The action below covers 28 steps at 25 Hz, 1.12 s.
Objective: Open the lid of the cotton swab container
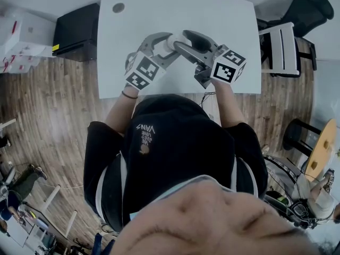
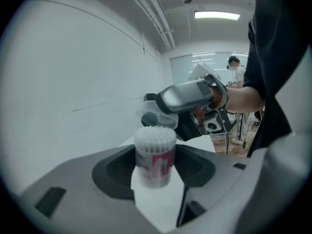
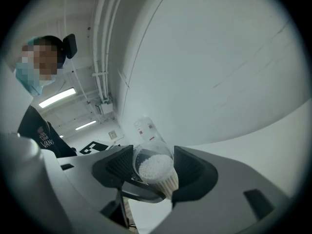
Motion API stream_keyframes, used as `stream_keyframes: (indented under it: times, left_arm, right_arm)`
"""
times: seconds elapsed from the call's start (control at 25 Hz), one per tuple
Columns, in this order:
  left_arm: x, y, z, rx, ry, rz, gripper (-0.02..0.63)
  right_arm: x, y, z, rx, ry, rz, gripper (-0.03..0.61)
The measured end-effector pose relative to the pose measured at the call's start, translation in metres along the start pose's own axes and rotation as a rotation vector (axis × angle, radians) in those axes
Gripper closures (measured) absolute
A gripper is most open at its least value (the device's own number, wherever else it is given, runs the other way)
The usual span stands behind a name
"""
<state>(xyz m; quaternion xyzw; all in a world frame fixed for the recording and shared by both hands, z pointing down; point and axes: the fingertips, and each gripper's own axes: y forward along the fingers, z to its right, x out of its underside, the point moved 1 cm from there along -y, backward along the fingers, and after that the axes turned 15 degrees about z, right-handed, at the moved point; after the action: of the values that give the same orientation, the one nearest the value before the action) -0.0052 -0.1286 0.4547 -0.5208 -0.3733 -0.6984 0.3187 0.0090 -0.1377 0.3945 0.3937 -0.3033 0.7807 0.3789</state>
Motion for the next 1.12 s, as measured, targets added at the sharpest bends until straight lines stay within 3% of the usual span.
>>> stream_keyframes:
  times: [0.6, 0.96, 1.12]
  left_arm:
    - [-0.026, 0.0, -0.001, 0.074, -0.136, 0.155, 0.368]
    - [-0.031, 0.001, -0.005, 0.073, -0.158, 0.184, 0.368]
    - [-0.037, -0.001, -0.005, 0.084, -0.183, 0.221, 0.368]
  right_arm:
    - [-0.032, -0.012, -0.007, -0.148, 0.225, 0.182, 0.31]
    - [-0.039, -0.016, -0.006, -0.199, 0.274, 0.259, 0.31]
    - [-0.045, -0.02, -0.01, -0.275, 0.29, 0.325, 0.31]
